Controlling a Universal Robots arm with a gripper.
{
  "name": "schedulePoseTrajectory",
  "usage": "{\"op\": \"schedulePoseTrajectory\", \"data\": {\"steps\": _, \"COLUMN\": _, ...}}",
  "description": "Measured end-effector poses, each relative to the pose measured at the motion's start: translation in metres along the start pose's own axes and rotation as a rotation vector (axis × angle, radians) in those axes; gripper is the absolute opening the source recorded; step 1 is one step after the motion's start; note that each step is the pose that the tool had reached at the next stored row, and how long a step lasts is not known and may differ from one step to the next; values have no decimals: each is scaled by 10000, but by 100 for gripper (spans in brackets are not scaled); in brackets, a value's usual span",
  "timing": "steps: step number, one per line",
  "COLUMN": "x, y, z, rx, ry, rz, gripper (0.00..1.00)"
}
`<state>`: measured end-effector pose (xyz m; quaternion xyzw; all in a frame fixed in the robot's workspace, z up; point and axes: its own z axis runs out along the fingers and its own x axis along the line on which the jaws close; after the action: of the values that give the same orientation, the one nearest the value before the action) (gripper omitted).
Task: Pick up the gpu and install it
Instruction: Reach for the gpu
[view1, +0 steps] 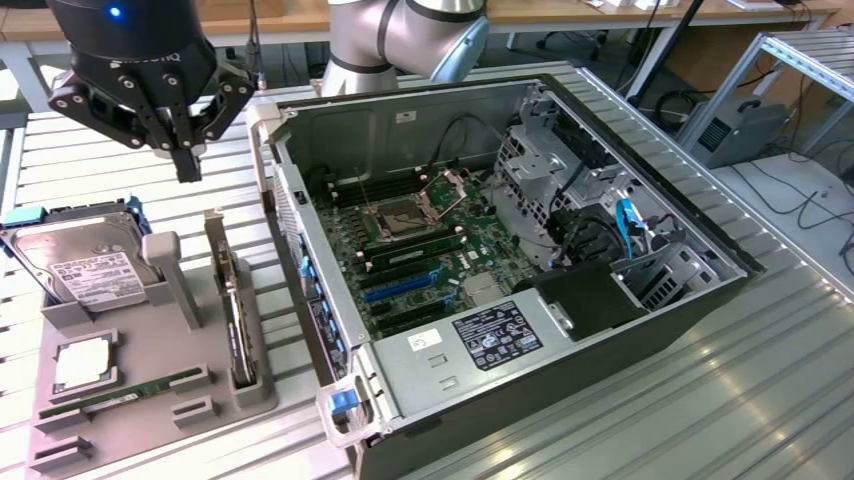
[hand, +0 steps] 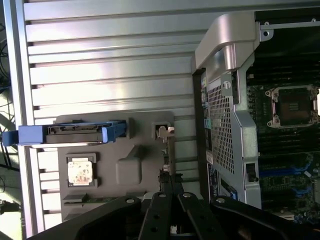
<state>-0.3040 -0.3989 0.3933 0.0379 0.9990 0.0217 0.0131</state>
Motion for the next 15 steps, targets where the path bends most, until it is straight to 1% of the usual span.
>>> {"op": "schedulePoseTrajectory", "data": {"steps": 15, "x": 52, "y": -4, "z": -2, "rx": 0, "ry": 0, "rz": 0, "gripper": 11}}
